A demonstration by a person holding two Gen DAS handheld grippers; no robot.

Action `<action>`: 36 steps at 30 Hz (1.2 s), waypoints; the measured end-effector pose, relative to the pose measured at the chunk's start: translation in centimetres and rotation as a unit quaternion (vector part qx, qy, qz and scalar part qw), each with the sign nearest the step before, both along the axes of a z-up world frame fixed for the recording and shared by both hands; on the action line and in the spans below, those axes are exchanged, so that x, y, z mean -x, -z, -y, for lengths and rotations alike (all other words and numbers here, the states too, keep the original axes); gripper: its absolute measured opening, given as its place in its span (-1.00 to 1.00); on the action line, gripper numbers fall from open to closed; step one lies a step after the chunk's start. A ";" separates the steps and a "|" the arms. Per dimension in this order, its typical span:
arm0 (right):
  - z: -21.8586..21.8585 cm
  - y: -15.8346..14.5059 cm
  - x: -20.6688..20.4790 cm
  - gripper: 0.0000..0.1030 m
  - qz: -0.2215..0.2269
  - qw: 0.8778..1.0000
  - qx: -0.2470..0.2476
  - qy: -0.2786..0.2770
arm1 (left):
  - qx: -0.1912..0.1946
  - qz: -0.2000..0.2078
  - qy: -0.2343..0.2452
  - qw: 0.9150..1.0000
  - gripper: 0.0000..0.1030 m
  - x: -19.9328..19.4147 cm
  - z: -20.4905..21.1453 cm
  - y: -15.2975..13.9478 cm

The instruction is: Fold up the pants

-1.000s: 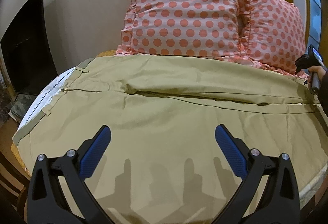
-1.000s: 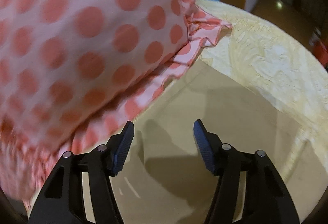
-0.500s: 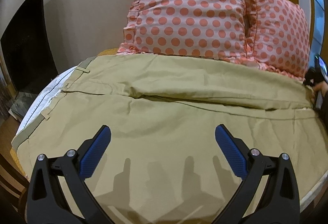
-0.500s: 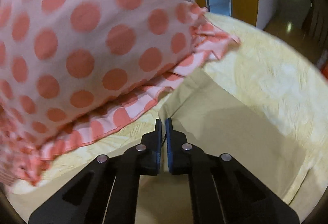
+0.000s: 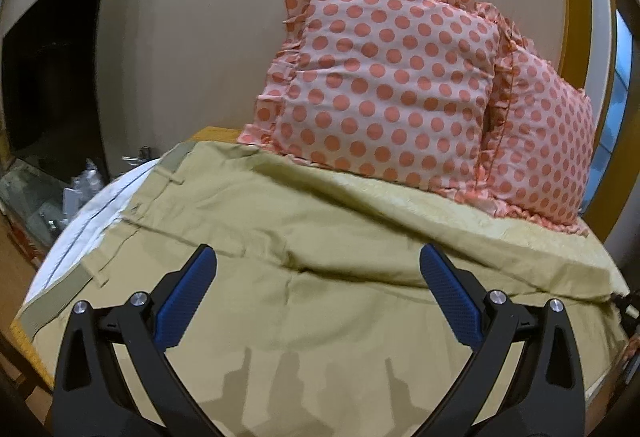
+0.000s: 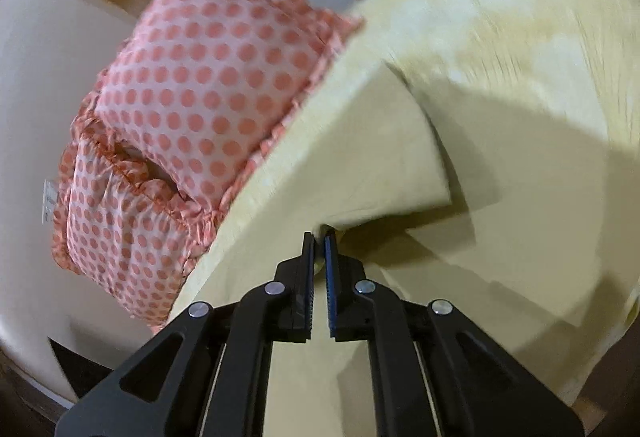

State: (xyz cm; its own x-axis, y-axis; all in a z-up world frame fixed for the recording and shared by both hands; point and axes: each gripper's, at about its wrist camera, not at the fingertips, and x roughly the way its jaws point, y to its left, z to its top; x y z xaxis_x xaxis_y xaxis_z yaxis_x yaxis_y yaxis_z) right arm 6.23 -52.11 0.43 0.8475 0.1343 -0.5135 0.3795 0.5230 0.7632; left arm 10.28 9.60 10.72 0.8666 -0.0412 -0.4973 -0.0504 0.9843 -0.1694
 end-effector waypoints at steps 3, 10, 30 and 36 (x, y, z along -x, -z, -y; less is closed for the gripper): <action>-0.3 0.5 -0.3 -0.39 -0.006 1.000 -0.020 -0.003 | 0.029 -0.011 0.018 0.999 0.97 -1.6 -0.4 0.1; 0.0 1.3 -2.0 -0.76 -0.008 1.000 -0.006 0.008 | 0.109 -0.060 0.009 0.992 0.97 -6.6 -2.4 1.4; 1.7 -2.9 1.6 -0.97 0.123 0.992 0.004 -0.014 | 0.171 -0.172 -0.050 0.969 -0.93 -19.7 -5.9 5.6; 2.6 -3.0 5.5 -0.97 0.108 0.993 0.043 0.023 | 0.125 -0.072 -0.009 0.989 -0.91 -2.2 -6.1 1.1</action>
